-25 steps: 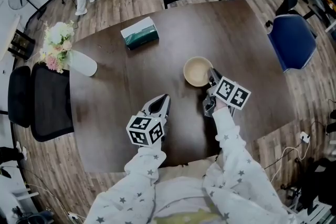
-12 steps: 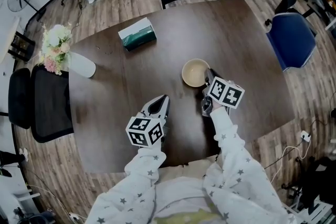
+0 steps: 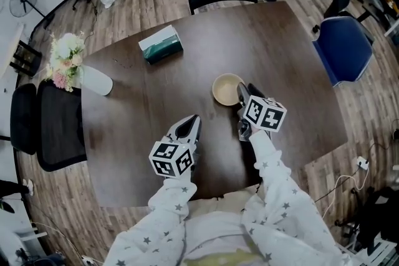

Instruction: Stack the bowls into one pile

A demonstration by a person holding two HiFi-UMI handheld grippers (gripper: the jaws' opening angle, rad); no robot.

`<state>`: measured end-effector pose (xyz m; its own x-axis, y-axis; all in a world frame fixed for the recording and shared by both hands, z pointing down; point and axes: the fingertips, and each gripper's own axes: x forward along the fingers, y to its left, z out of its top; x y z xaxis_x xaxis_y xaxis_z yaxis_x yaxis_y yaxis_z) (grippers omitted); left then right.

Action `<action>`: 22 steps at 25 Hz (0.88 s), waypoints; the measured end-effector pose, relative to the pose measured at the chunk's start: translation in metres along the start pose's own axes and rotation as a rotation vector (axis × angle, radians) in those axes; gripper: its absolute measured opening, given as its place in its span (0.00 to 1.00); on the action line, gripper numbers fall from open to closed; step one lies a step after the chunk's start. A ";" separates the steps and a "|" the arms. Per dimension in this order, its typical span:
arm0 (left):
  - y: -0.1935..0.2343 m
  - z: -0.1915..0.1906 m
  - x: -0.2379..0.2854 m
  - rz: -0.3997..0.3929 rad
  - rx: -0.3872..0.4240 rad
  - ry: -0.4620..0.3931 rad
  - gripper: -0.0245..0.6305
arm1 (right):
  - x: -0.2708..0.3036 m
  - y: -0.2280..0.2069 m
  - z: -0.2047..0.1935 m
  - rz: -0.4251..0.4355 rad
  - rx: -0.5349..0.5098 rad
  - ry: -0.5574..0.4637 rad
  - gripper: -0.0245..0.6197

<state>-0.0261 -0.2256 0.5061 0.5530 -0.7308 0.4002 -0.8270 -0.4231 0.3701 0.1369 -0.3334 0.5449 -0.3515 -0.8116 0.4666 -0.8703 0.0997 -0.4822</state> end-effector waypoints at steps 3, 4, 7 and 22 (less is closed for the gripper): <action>-0.006 0.007 -0.002 -0.003 0.023 -0.030 0.07 | -0.006 0.001 0.002 0.036 0.020 -0.001 0.25; -0.008 0.009 -0.003 -0.003 0.028 -0.039 0.07 | -0.010 0.002 0.001 0.042 0.012 0.005 0.24; -0.012 0.015 -0.008 0.001 0.044 -0.063 0.07 | -0.022 0.008 -0.005 0.065 -0.038 0.029 0.19; -0.029 0.057 -0.042 -0.008 0.139 -0.177 0.07 | -0.092 0.059 0.016 0.305 -0.187 -0.029 0.09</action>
<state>-0.0312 -0.2127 0.4307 0.5431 -0.8047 0.2398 -0.8356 -0.4898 0.2489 0.1233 -0.2620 0.4612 -0.5975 -0.7440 0.2991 -0.7757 0.4419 -0.4505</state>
